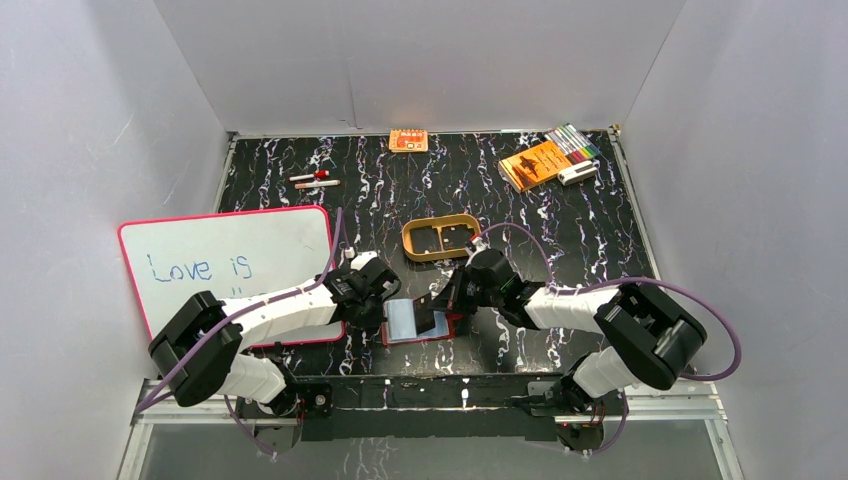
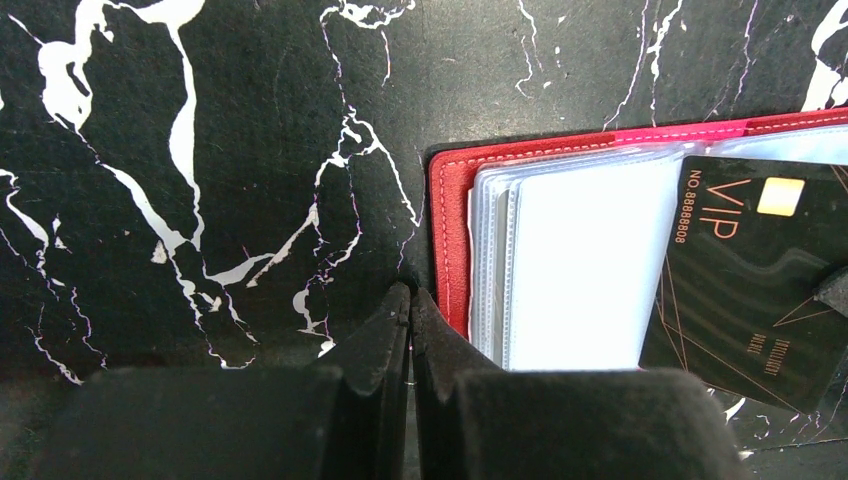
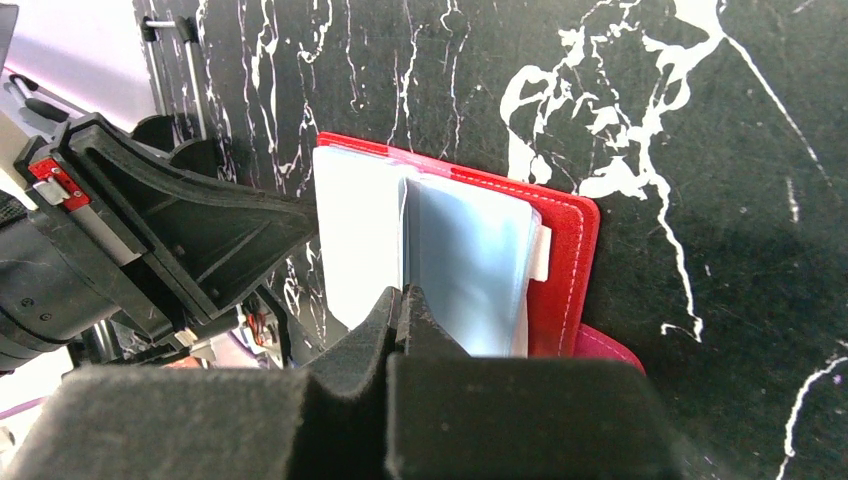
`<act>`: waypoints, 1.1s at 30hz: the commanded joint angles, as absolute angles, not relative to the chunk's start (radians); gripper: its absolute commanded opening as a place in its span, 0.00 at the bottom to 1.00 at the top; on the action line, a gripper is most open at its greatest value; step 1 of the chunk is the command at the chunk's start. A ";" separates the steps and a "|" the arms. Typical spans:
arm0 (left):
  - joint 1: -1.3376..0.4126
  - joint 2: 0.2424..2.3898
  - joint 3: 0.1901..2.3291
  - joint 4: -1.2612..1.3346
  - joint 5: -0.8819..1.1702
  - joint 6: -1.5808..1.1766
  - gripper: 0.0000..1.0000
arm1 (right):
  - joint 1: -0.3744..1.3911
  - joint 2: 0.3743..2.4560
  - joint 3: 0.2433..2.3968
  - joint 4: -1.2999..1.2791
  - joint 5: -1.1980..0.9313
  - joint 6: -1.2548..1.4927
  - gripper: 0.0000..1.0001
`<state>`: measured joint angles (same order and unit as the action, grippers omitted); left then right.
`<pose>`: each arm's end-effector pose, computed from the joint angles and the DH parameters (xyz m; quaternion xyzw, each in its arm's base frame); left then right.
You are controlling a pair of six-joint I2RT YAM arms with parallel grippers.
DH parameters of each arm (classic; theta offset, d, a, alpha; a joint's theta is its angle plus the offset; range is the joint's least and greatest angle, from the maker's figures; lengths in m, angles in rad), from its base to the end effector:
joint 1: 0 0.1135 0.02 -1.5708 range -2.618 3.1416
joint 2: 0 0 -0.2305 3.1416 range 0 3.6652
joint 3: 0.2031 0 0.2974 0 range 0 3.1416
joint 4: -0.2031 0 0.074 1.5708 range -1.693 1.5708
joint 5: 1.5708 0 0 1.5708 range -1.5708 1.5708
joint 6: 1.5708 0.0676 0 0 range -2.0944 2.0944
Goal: Put the credit cards into the card holder
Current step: Insert the credit card into the card holder.
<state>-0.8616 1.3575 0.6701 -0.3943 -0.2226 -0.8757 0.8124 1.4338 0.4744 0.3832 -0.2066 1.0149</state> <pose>0.2068 -0.2181 0.0768 -0.0337 0.9640 -0.1141 0.2377 0.2117 0.2436 0.0614 0.0394 0.8747 0.4310 0.2181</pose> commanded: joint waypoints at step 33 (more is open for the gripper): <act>-0.864 1.346 0.636 -0.387 -0.206 -0.889 0.00 | 0.826 1.482 0.414 0.581 -0.218 1.047 0.00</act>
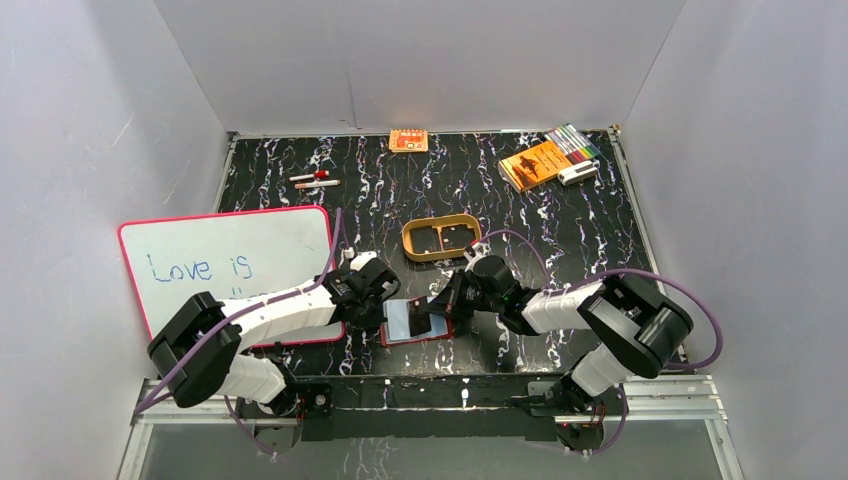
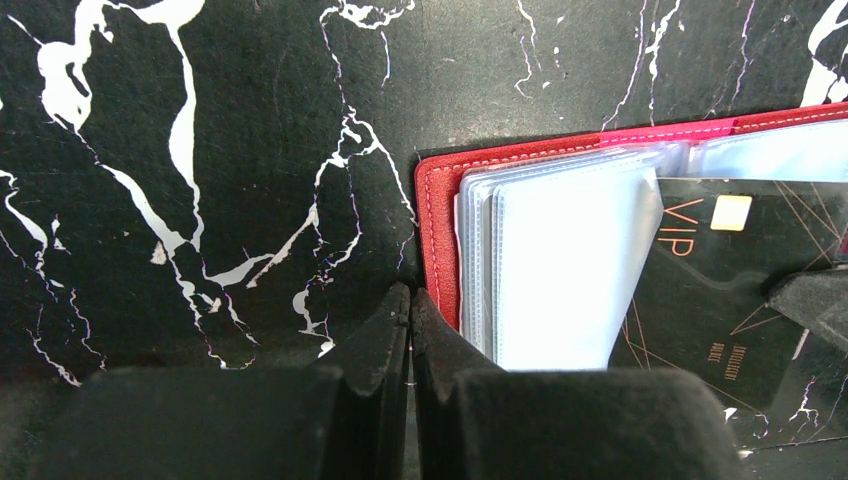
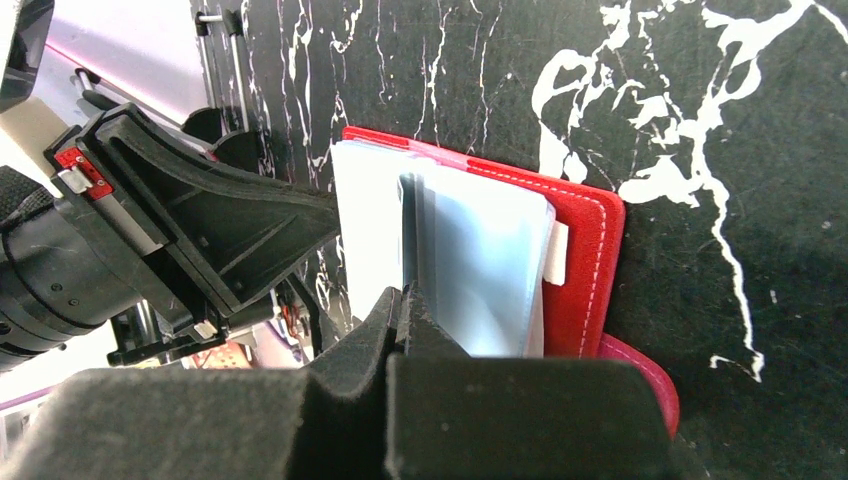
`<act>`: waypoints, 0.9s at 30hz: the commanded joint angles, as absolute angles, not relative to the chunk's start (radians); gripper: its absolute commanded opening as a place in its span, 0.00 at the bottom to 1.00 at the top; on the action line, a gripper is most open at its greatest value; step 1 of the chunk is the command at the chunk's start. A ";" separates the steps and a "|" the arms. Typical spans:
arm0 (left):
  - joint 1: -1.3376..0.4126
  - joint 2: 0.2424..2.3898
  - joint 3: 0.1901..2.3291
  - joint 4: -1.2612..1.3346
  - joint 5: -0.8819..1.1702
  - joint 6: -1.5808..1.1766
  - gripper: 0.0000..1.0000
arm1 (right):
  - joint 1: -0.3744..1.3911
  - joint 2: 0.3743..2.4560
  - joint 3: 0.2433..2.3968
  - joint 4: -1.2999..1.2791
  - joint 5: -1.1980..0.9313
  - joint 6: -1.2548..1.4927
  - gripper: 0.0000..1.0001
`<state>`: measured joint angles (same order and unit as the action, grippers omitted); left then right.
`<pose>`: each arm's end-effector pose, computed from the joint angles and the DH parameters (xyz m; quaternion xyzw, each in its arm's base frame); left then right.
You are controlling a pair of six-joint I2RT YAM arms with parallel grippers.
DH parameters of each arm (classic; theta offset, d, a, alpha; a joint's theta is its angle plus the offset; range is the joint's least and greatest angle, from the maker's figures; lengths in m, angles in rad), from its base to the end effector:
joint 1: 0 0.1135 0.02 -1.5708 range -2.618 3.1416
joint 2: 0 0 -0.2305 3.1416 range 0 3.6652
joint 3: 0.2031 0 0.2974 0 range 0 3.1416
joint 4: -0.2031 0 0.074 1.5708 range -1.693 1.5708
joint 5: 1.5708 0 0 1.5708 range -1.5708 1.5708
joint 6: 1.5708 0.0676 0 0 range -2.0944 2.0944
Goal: Put the credit cards into the card holder
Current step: Insert the credit card into the card holder.
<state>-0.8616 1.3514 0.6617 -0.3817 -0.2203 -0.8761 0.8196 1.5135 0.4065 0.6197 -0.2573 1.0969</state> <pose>0.2064 -0.2179 0.0765 -0.0341 0.9629 -0.1188 0.2399 0.2017 0.2412 0.0447 0.0519 0.8507 0.4816 0.2041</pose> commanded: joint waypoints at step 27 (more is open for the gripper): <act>-0.864 1.354 0.641 -0.389 -0.207 -0.891 0.00 | 0.827 1.457 0.476 0.466 -0.200 0.879 0.00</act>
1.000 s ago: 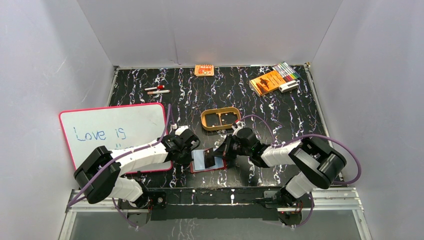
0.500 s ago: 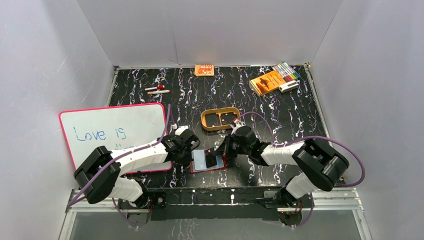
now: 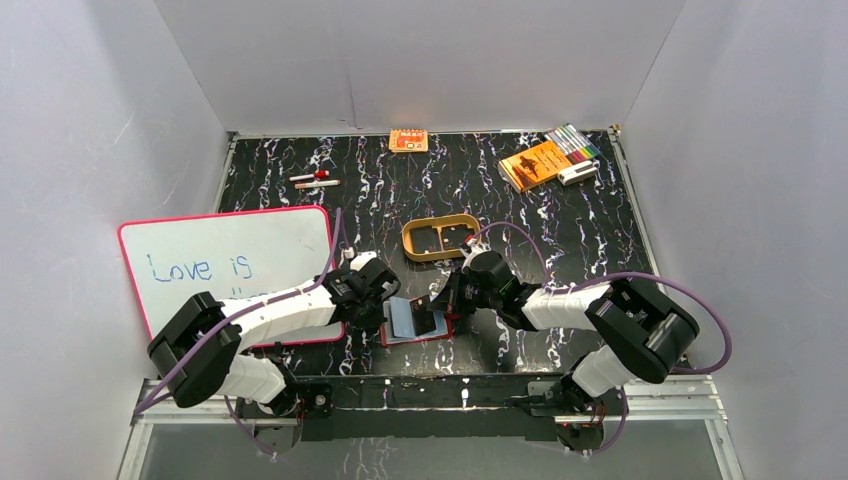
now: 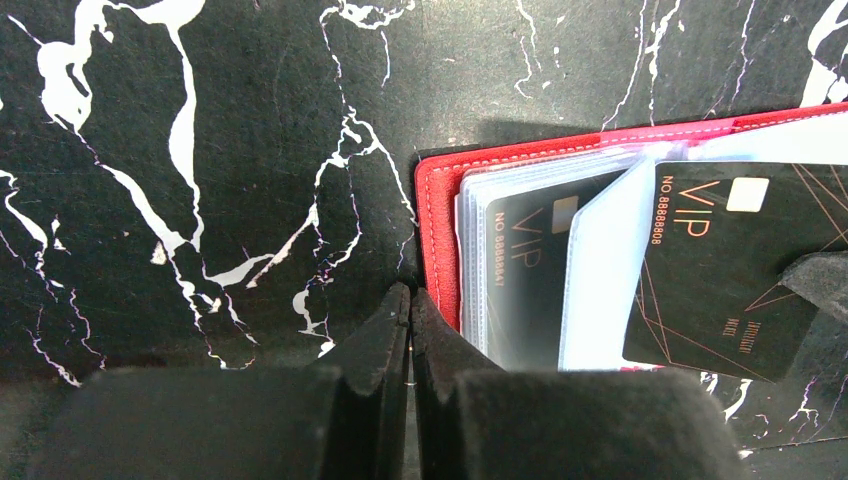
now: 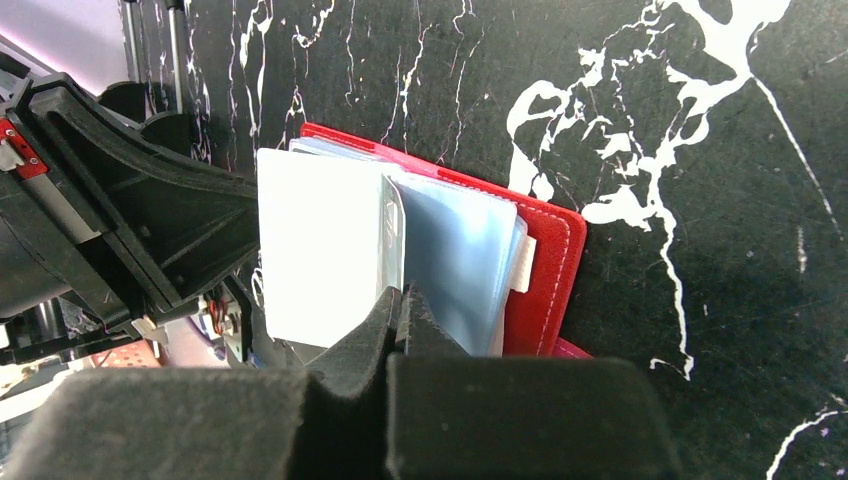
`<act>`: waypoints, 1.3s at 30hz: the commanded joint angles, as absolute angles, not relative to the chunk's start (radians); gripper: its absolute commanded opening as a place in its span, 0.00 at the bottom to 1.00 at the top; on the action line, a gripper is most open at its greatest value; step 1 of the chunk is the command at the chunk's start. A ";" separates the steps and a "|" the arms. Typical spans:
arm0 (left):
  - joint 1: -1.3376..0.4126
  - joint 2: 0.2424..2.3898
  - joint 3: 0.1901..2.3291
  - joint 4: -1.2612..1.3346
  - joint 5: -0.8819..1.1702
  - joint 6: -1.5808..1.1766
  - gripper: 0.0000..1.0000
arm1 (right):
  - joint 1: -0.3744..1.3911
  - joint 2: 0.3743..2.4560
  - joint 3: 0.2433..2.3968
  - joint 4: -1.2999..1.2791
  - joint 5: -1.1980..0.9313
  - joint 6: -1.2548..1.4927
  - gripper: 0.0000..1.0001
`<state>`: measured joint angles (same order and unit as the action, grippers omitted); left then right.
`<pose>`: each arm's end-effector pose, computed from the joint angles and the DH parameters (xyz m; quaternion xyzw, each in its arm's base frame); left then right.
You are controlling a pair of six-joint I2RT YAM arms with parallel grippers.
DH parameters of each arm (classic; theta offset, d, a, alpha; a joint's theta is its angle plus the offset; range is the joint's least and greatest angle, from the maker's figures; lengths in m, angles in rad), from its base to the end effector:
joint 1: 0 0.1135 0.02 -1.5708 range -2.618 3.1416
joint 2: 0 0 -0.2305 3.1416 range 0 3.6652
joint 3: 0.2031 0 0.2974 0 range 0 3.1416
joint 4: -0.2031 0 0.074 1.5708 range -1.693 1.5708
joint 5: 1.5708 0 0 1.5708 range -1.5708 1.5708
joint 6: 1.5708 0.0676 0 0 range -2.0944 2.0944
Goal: Put the credit cards into the card holder
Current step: Insert the credit card into the card holder.
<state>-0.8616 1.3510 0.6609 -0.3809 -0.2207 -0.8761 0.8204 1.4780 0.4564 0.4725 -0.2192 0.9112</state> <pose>0.2064 -0.2178 0.0764 -0.0342 0.9628 -0.1188 0.2402 0.2083 0.2450 0.0528 -0.0141 0.8686 0.4320 0.2423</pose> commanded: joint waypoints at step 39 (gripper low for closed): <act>-0.864 1.360 0.640 -0.383 -0.204 -0.891 0.00 | 0.843 1.531 0.415 0.683 -0.269 1.023 0.00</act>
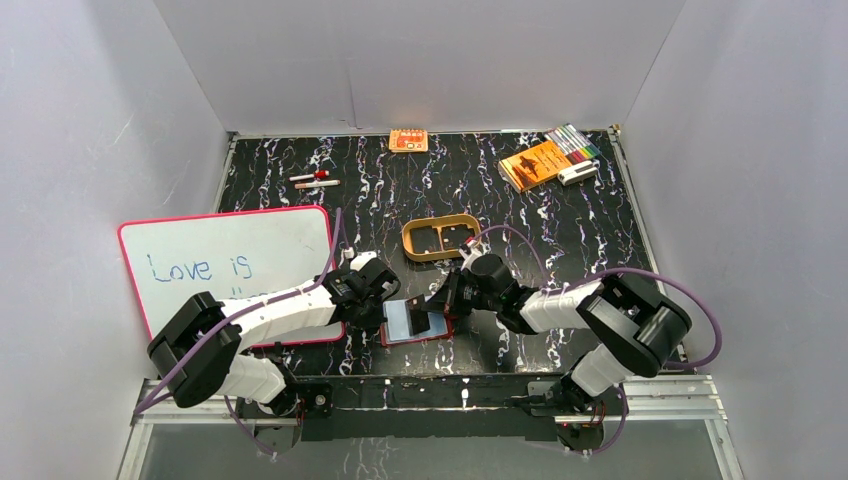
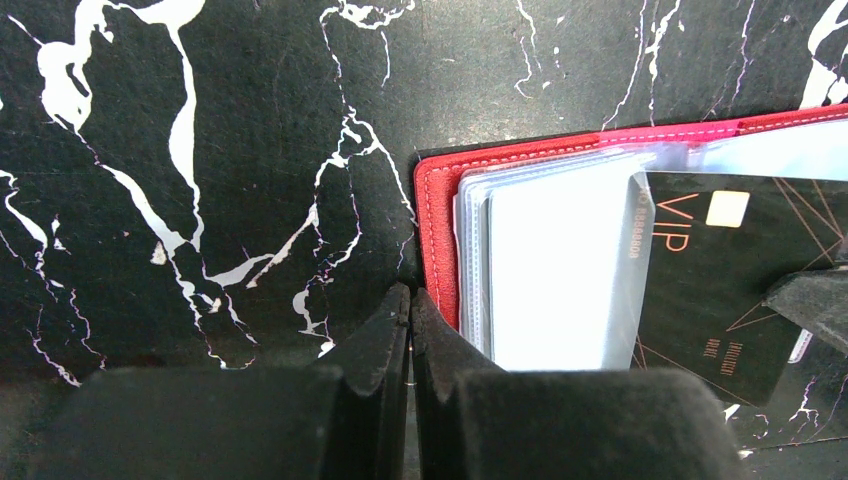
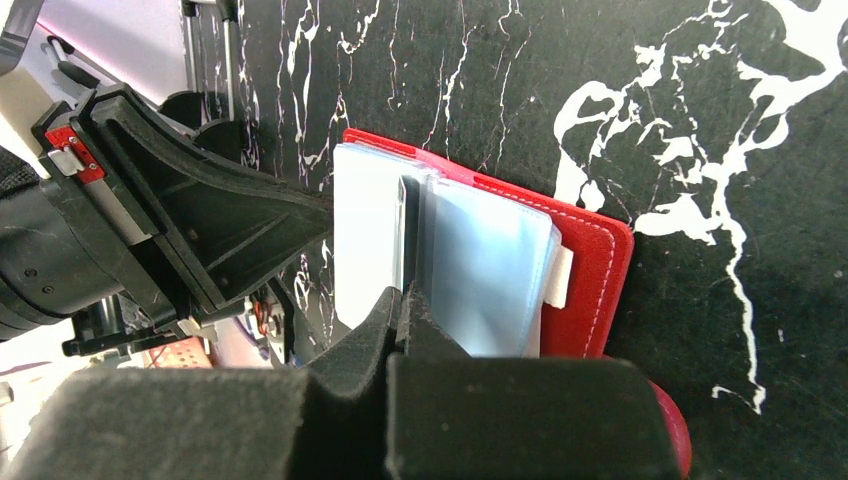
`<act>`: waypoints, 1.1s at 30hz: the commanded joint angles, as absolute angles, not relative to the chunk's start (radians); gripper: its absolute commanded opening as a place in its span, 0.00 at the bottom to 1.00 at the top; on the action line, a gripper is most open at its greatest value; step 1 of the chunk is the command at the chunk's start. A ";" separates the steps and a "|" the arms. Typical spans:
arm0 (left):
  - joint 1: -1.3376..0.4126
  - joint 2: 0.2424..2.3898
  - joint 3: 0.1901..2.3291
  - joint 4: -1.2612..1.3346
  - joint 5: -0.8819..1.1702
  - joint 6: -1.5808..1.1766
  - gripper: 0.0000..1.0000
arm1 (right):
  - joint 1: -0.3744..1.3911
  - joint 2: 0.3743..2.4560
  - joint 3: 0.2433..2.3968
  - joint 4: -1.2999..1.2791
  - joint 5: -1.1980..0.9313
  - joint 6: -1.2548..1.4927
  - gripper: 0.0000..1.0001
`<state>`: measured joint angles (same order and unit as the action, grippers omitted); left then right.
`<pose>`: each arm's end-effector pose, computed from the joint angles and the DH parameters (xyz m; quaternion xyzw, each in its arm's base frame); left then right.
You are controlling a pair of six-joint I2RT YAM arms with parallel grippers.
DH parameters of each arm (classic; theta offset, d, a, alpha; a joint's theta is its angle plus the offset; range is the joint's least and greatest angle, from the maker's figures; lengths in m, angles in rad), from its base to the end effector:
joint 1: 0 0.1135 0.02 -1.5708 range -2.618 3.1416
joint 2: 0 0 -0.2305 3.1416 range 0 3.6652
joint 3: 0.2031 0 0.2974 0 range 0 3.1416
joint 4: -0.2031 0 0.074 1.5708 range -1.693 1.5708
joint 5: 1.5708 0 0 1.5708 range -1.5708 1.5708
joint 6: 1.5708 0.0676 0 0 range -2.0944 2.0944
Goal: Put the credit cards into the card holder
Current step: Insert the credit card into the card holder.
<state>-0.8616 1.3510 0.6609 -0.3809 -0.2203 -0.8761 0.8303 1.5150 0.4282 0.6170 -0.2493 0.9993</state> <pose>0.2063 -0.2178 0.0764 -0.0342 0.9628 -0.1189 0.2400 0.2037 0.2476 0.0506 0.0066 0.8481 0.4759 0.2326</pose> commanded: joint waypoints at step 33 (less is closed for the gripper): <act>-0.864 1.358 0.635 -0.351 -0.181 -0.906 0.00 | 0.903 1.687 0.413 0.836 -0.245 1.205 0.00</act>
